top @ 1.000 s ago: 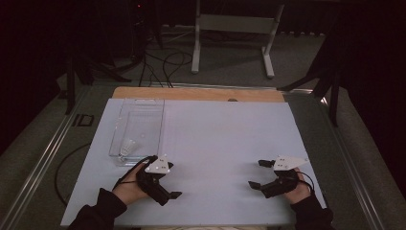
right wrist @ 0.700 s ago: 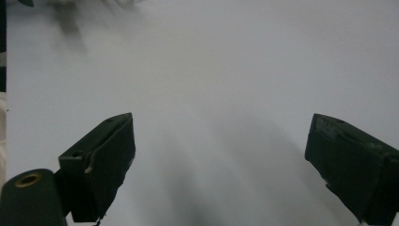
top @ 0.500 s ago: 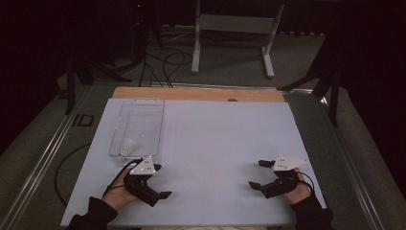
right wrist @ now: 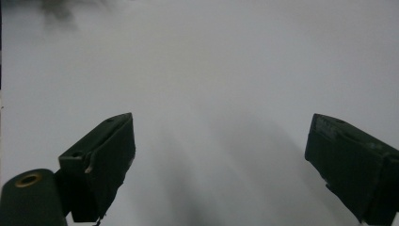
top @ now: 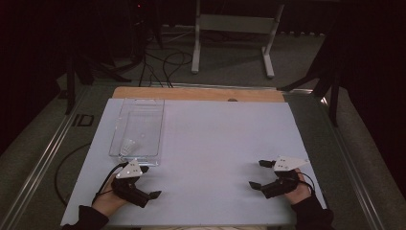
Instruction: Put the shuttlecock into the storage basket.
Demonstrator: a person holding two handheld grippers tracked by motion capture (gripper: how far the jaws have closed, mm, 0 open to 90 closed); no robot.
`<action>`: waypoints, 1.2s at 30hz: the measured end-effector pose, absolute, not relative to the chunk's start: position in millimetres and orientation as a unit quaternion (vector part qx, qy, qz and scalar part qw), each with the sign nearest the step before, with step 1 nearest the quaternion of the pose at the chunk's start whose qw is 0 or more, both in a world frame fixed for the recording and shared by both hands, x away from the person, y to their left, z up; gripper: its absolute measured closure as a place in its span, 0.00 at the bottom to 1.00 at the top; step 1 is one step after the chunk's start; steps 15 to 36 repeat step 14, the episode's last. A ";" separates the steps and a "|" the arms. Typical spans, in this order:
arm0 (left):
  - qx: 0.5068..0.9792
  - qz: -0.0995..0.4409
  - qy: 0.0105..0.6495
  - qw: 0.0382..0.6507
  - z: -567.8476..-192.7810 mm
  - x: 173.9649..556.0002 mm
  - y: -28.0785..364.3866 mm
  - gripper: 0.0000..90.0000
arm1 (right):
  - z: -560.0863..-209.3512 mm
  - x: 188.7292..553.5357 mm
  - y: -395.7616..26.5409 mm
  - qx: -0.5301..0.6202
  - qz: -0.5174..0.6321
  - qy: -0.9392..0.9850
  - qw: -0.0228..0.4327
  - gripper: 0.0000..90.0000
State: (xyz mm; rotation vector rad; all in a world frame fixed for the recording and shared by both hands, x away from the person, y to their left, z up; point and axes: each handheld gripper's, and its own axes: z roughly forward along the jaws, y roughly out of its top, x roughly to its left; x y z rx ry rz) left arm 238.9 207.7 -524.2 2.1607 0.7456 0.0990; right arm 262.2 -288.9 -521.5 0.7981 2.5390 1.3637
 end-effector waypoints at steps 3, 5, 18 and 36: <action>0.861 0.039 0.293 0.415 -523.7 238.6 206.9 0.00 | -521.4 262.0 -288.8 0.266 0.455 0.846 0.076 0.10; 0.864 0.037 0.286 0.412 -525.2 237.7 204.2 0.00 | -521.7 262.0 -289.4 0.265 0.456 0.846 0.080 0.10; 0.863 0.029 0.288 0.414 -527.1 238.5 202.5 0.00 | -524.5 261.6 -289.3 0.267 0.448 0.850 0.072 0.10; 0.863 0.029 0.288 0.414 -527.1 238.5 202.5 0.00 | -524.5 261.6 -289.3 0.267 0.448 0.850 0.072 0.10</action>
